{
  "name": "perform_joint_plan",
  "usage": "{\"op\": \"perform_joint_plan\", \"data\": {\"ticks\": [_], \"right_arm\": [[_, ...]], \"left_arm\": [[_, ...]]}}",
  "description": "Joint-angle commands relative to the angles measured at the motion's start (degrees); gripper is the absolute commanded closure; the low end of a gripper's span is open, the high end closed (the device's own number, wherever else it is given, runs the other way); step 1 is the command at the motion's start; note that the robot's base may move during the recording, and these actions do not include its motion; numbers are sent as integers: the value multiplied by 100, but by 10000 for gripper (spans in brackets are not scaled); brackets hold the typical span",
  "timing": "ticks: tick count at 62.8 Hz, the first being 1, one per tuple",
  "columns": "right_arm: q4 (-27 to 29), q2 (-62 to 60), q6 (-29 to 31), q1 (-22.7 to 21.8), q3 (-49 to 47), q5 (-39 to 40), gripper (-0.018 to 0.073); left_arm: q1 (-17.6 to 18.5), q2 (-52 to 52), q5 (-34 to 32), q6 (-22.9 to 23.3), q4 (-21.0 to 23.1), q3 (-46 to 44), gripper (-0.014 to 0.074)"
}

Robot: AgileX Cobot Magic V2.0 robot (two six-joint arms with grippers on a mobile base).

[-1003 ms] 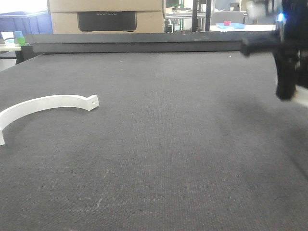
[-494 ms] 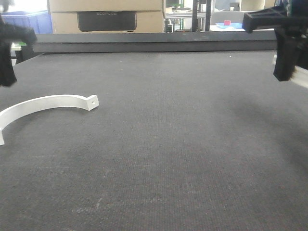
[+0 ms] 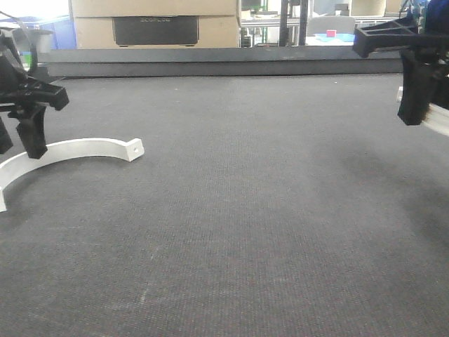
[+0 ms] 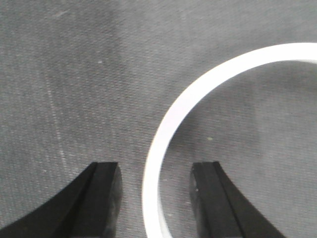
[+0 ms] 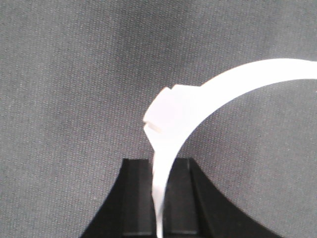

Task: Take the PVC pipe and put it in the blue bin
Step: 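Grasp the other white curved pipe piece with the left gripper and lift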

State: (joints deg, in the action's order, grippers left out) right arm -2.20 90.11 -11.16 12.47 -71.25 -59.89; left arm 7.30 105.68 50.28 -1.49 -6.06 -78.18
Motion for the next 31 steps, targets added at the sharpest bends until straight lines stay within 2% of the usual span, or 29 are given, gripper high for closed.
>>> {"op": "perform_joint_plan", "data": {"ticks": [1,18,31], "right_arm": [[-85,-61,36,5,13,47,727],[-85,-61,36,5,13,47,727],[76,-61,36,5,13,36,727]], "left_arm": [[36,112,-6,57,-59,-39,340],[36,227,19,57,-59,-39,367],[36,316,47,57,-59,-39,536]]}}
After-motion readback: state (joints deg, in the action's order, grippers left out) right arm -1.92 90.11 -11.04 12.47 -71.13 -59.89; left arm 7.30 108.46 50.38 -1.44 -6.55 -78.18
